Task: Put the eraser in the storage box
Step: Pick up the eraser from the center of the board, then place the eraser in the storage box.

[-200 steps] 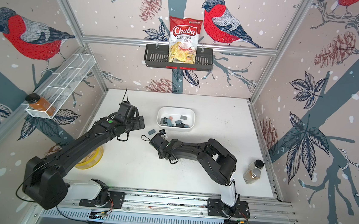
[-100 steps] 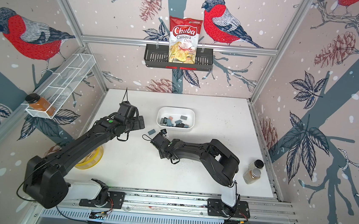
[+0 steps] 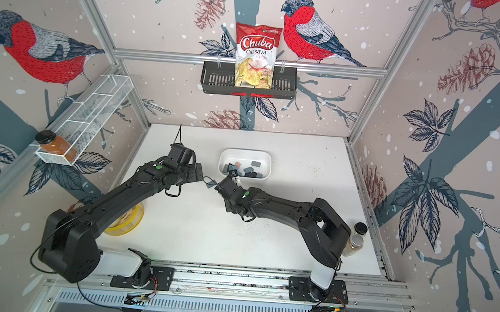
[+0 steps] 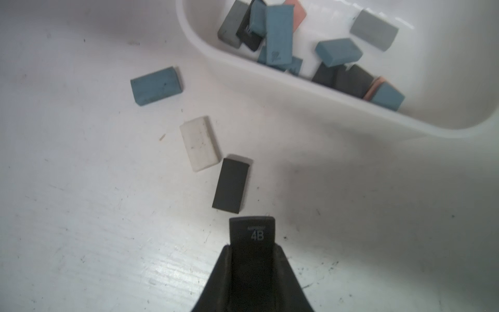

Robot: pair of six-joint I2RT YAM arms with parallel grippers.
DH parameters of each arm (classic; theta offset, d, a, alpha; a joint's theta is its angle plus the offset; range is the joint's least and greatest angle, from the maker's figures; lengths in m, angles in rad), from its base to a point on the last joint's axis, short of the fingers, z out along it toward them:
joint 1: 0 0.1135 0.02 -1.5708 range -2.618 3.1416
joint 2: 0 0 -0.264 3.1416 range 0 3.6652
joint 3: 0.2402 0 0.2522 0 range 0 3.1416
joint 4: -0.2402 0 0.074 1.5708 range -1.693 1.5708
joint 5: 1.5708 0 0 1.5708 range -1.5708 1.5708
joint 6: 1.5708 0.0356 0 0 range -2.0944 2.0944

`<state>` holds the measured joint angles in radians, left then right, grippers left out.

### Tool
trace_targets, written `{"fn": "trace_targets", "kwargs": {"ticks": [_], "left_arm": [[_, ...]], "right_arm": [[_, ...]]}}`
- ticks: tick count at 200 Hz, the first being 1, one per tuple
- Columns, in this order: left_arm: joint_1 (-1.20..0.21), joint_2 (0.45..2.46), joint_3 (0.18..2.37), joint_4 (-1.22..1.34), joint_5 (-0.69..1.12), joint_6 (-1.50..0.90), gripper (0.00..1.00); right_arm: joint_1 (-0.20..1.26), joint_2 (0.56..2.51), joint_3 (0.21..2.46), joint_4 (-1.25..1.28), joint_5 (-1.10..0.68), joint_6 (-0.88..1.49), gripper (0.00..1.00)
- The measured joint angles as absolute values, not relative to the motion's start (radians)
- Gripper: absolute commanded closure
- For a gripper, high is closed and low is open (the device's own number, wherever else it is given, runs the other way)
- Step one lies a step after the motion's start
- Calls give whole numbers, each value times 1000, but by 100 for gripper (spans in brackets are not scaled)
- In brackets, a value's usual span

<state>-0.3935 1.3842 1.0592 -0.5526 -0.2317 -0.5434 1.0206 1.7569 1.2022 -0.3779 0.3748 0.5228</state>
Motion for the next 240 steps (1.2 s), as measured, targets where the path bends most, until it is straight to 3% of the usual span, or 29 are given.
{"fn": "trace_targets", "kwargs": {"ticks": [55, 121, 190, 218, 240], "left_arm": [[-393, 1457, 1077, -552, -158, -506, 5], [-393, 1563, 1069, -548, -101, -472, 7], [-394, 1677, 1134, -531, -49, -464, 7], [-394, 1713, 1163, -523, -56, -436, 7], [-394, 1716, 1165, -513, -59, -411, 8]], "right_arm": [[867, 1728, 1305, -384, 329, 461, 78], [679, 1844, 1438, -386, 212, 413, 77], [649, 1963, 1537, -400, 141, 395, 70], [640, 1974, 1550, -405, 134, 395, 60], [638, 1975, 1560, -404, 131, 393, 41]]}}
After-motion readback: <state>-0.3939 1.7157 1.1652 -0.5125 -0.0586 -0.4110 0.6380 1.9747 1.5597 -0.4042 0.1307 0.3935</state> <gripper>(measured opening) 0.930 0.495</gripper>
